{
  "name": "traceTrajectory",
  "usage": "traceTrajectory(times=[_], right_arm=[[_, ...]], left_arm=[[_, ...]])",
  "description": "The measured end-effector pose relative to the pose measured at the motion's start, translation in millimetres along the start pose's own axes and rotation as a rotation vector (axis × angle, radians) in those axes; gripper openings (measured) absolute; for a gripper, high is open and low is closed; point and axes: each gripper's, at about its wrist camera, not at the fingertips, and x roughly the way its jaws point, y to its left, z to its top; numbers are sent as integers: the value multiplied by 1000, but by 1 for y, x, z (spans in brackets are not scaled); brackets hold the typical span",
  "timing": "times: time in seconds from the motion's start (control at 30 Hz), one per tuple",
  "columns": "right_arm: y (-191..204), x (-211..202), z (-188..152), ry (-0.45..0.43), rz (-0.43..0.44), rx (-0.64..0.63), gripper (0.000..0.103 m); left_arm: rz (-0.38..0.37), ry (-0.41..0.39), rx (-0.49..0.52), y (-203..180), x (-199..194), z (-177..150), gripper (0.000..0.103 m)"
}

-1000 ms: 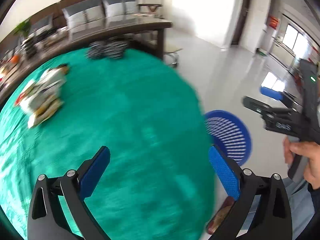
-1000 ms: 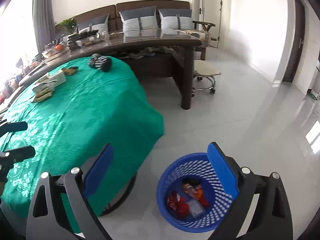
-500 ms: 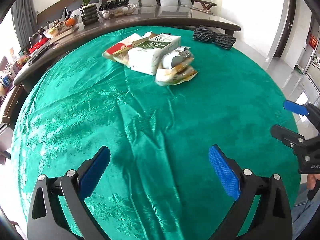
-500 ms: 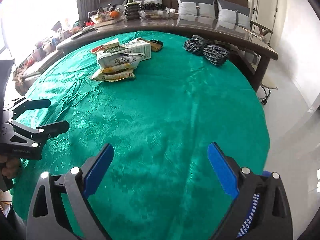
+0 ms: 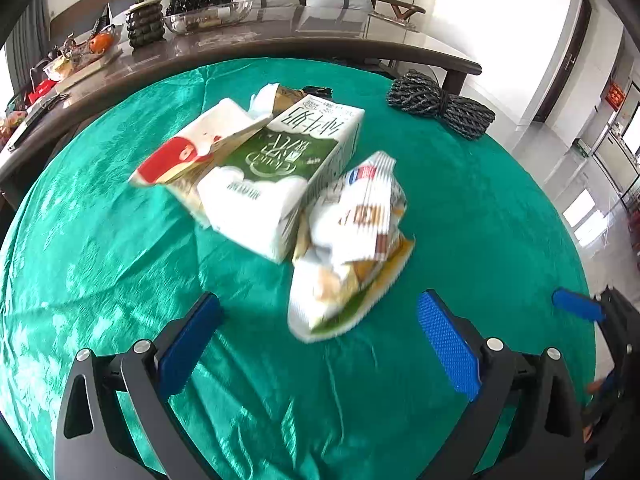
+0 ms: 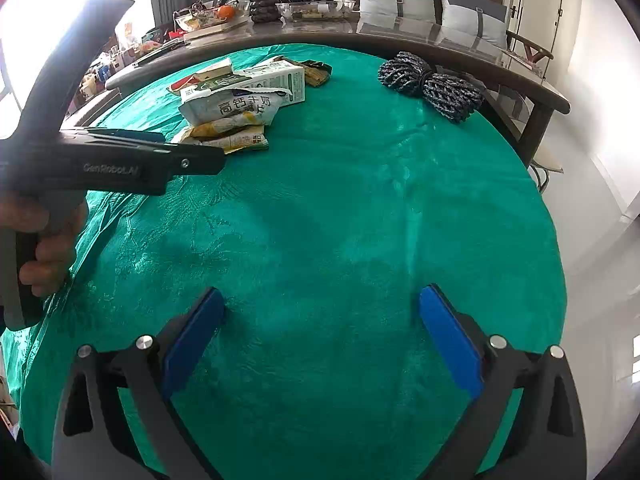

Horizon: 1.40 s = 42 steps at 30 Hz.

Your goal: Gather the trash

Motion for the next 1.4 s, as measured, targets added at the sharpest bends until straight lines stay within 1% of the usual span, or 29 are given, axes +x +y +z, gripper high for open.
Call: traceTrajectory(times=[0.1, 0.13, 0.17, 0.2, 0.27, 0.3, 0.37, 0.43, 0.53, 0.63, 0.7, 0.73, 0.8, 0.83, 0.87, 0.93, 1.0, 1.07, 1.1, 1.17, 1.23, 1.3, 1.4], right_arm=[[0, 0, 0, 0, -4, 2, 96], [0, 0, 0, 0, -5, 2, 96], [0, 0, 0, 0, -5, 2, 96], [0, 0, 0, 0, -5, 3, 96], [0, 0, 0, 0, -5, 2, 96], [0, 0, 0, 0, -5, 2, 96], [0, 0, 0, 0, -5, 3, 96], [0, 0, 0, 0, -5, 2, 96], [0, 0, 0, -1, -6, 2, 96], [-1, 0, 0, -1, -5, 2, 96], [-1, 0, 0, -1, -6, 2, 96], [-1, 0, 0, -1, -8, 1, 96], [0, 0, -1, -2, -13, 2, 96], [-1, -1, -1, -2, -15, 3, 96], [0, -1, -2, -3, -17, 4, 96], [-1, -2, -2, -4, -17, 10, 96], [-3, -2, -2, -2, 2, 15, 96], [-13, -4, 3, -1, 48, 30, 95], [-21, -6, 8, -4, 40, 34, 95], [-44, -10, 28, -40, -27, 24, 96], [-68, -9, 52, -62, -78, 17, 96], [-94, 1, 82, -52, -111, 20, 96], [-123, 26, 125, -12, -124, 18, 96]], left_arm=[[27, 9, 11, -7, 6, 6, 85], [38, 5, 17, -9, 6, 7, 78], [38, 1, 20, -10, 5, 8, 69], [29, -4, 17, -11, 4, 8, 63], [6, -13, -2, -10, -1, 7, 39], [-7, -12, -16, -8, -3, 5, 32], [-22, -14, -37, -5, -10, -2, 26], [-22, -23, -47, -1, -24, -16, 24], [3, -43, -67, 9, -51, -46, 24], [43, -63, -109, 30, -73, -72, 24], [63, -71, -136, 44, -81, -83, 24], [65, -74, -141, 49, -83, -85, 27], [67, -68, -140, 56, -82, -88, 38], [67, -64, -136, 58, -81, -87, 53], [64, -63, -129, 57, -80, -86, 70], [65, -64, -94, 54, -77, -82, 89], [96, -52, -48, 50, -68, -78, 90], [116, -30, -9, 47, -59, -75, 90], [132, -23, 10, 45, -55, -75, 90], [144, -31, 11, 47, -53, -78, 96], [118, -24, -20, 53, -51, -77, 98], [126, -21, -13, 52, -50, -77, 99], [126, -22, -16, 53, -48, -76, 99]])
